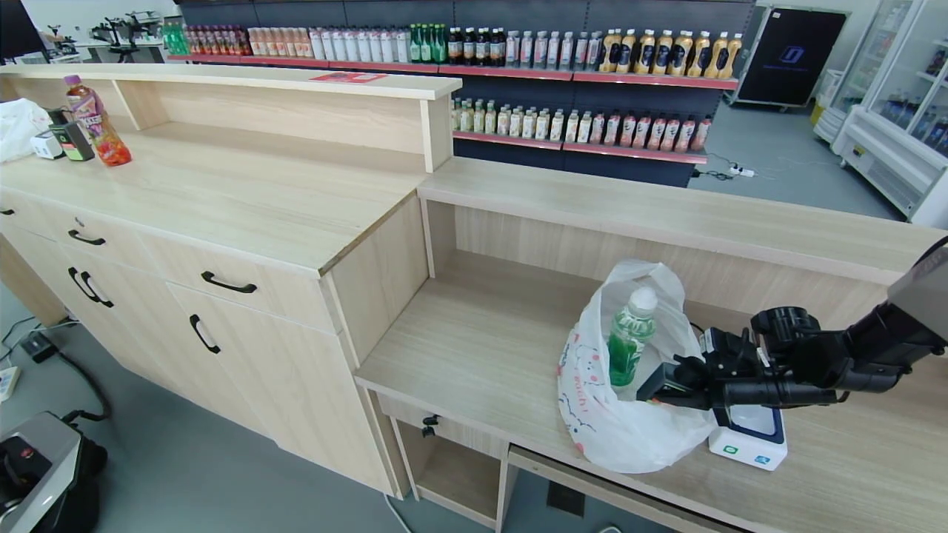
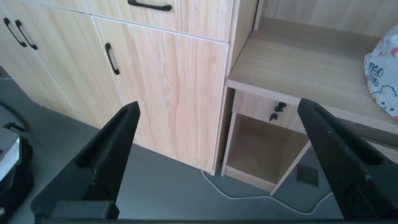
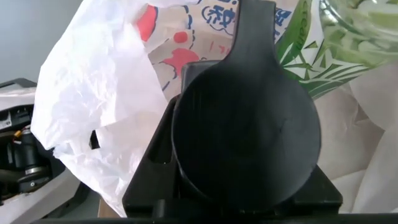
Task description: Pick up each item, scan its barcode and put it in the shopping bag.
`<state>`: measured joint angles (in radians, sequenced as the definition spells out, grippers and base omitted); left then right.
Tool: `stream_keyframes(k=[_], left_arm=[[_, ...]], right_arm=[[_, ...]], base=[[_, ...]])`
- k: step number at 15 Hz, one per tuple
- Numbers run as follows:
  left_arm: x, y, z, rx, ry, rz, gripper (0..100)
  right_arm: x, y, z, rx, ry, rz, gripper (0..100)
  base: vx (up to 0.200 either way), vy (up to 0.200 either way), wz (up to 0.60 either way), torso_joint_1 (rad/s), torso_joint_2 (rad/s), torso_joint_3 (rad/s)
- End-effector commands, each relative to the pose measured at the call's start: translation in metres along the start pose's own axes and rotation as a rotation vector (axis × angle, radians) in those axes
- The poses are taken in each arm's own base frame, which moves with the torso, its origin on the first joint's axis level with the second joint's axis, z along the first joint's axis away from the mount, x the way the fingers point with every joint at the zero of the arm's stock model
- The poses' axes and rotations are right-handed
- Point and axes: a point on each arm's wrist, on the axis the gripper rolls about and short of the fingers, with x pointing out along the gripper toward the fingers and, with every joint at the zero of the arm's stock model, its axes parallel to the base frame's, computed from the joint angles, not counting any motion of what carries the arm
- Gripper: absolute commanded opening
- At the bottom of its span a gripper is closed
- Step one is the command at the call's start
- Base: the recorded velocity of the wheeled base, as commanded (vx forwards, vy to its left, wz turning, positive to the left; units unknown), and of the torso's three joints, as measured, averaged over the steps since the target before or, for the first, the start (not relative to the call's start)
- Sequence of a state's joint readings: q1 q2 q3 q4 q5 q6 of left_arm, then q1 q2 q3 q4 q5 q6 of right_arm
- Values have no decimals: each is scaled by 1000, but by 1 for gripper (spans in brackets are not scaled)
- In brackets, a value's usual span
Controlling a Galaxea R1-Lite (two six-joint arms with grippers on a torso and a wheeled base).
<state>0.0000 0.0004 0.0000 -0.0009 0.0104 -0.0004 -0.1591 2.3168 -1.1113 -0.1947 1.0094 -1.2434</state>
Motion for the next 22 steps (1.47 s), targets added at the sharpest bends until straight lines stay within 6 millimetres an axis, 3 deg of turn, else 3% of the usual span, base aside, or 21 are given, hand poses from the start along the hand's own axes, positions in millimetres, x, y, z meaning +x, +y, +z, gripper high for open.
stream_keyframes(k=[1, 22], left_arm=[[0, 0, 0, -1, -1, 0, 100], [0, 0, 0, 0, -1, 0, 100]], right_arm=[[2, 2, -5, 14, 4, 8, 0], [32, -3, -19, -2, 15, 38, 0]], base=[[0, 0, 0, 0, 0, 0], [0, 0, 0, 0, 0, 0]])
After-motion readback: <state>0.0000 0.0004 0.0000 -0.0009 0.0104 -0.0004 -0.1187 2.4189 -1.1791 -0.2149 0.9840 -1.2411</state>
